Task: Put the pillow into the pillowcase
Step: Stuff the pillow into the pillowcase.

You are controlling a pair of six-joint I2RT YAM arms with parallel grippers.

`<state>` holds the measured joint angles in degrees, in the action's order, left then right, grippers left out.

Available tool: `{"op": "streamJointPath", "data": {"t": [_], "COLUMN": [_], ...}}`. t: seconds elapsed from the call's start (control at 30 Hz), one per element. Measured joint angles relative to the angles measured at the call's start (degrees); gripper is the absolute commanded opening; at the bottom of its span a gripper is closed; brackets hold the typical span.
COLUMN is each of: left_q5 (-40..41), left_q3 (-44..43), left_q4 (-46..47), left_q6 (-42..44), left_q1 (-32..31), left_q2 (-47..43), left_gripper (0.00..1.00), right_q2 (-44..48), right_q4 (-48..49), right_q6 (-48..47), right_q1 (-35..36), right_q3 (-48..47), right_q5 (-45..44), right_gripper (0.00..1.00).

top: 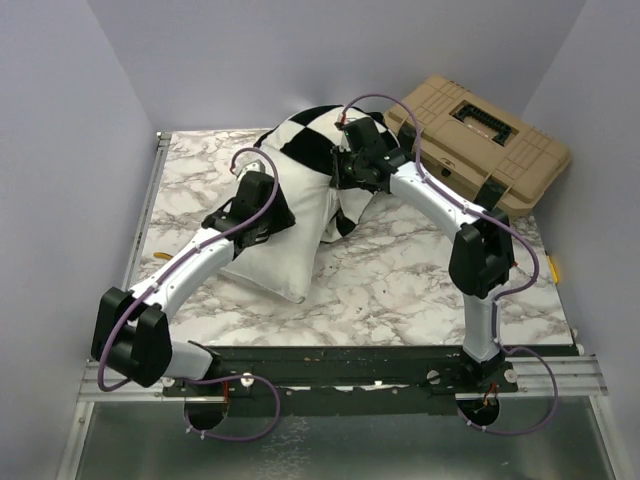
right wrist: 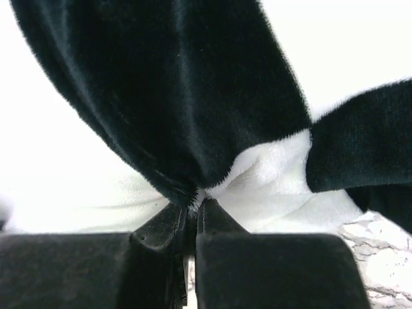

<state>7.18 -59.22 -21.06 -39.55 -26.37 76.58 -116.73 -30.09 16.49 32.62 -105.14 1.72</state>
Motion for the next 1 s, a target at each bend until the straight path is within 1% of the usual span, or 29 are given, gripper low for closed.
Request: {"op": "streamJointPath", "data": {"t": [0.1,0.17,0.27,0.4,0.53,0.57,0.6,0.63,0.67,0.73,0.83,0.9,1.0], "left_q5": [-0.1,-0.4,-1.0,-3.0,-5.0,-5.4,-5.8,-6.1,-6.4,-6.6,-6.6,-6.7,-6.6], "left_q3": [1.0,1.0,-0.2,-5.6,-9.2,-10.0,-10.6,-10.8,-10.8,-10.8,-10.8,-10.8,-9.7], "left_q4": [0.7,2.5,4.5,4.8,5.1,5.2,5.2,5.3,5.5,6.3,9.0,9.9,10.9], "left_q6": [-0.5,-0.5,-0.3,0.2,1.1,1.2,1.3,1.3,1.5,1.8,2.6,2.8,3.0], "left_q1": [0.0,0.1,0.3,0.5,0.5,0.6,0.7,0.7,0.8,0.9,1.1,1.2,1.2], "left_q2": [3.5,6.2,10.0,15.2,17.6,18.0,18.4,18.6,18.6,18.6,18.6,18.6,18.0], "left_gripper": [0.01,0.0,0.0,0.0,0.0,0.0,0.0,0.0,0.0,0.0,0.0,0.0,0.0], "right_q2": [1.7,3.8,9.0,15.5,17.8,17.9,18.0,18.1,18.3,19.1,20.7,21.6,23.1], "right_q4": [-1.0,-1.6,-1.9,-1.5,-0.7,-0.7,-0.4,0.3,1.0,0.7,-0.7,-1.0,-2.3], "right_q6": [-0.2,-0.4,-0.7,-0.7,-1.2,-1.4,-1.5,-1.6,-1.4,-0.7,0.9,1.7,3.1], "right_q1": [0.0,0.0,-0.1,-0.9,-1.6,-1.7,-1.9,-1.9,-2.1,-2.0,-1.0,-0.5,0.0], "right_q3": [0.2,1.3,5.5,12.5,15.4,15.9,16.5,17.3,18.6,20.5,21.4,21.4,21.4], "right_q5": [1.7,4.0,8.1,12.9,18.4,19.7,20.8,21.6,22.3,23.4,23.6,21.9,15.9], "right_gripper": [0.01,0.0,0.0,0.0,0.01,0.03,0.13,0.25,0.36,0.5,0.62,0.65,0.66]}}
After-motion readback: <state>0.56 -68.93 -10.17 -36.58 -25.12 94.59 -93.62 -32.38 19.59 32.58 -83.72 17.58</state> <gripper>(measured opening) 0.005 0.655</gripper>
